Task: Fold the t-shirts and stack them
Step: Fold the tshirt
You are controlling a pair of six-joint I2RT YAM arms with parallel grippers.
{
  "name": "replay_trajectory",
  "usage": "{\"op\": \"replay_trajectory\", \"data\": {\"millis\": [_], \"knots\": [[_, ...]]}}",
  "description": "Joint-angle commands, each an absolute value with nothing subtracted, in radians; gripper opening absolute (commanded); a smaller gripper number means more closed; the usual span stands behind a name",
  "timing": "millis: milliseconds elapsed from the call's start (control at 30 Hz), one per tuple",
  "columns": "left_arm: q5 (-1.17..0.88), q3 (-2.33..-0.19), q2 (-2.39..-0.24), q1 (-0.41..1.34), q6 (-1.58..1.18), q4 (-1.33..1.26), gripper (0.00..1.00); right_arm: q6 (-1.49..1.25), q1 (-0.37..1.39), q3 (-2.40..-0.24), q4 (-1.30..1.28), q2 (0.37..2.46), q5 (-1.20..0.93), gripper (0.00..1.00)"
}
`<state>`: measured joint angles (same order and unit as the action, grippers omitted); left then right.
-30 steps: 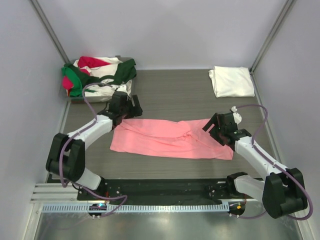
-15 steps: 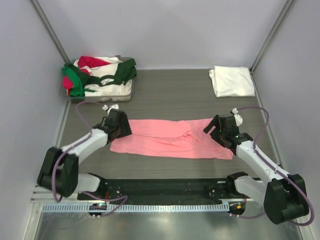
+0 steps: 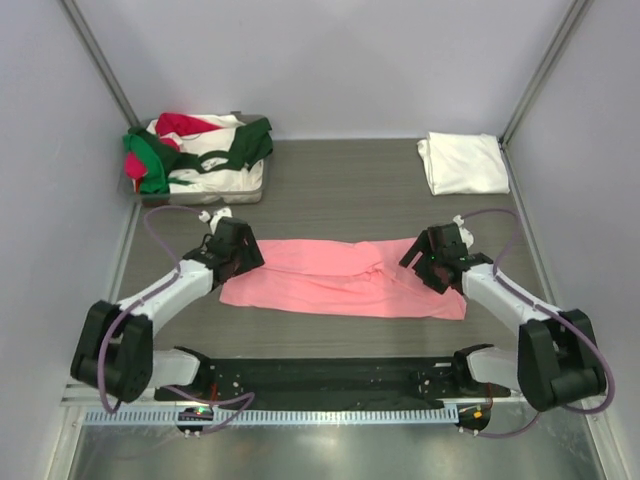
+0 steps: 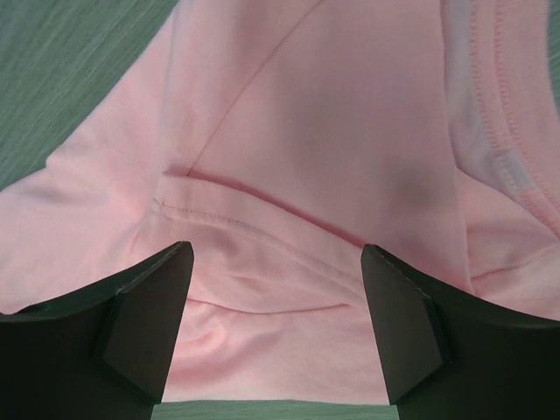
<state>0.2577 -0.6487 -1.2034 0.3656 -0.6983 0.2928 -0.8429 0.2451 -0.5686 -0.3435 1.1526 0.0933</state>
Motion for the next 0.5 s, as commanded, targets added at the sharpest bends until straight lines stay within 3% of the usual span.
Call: {"op": "replay_trajectory", "data": {"millis": [0,233,467], "knots": [[0.19,-0.736,-1.368,0.377,-0.687,0.241,0.68,-0.842,0.25,-0.644,-0.314,1.277,0.043,0.84],[0.141,-0.785,-1.554,0.385,-0.696,0.278,0.66,-0.854,0.239,-0.683,-0.322,1.438,0.086,0.85],[0.1,-0.672,-1.51,0.422,-0.79,0.334,0.64,-0.744,0.213,-1.004,-0.34,1.785,0.054,0.86]]}}
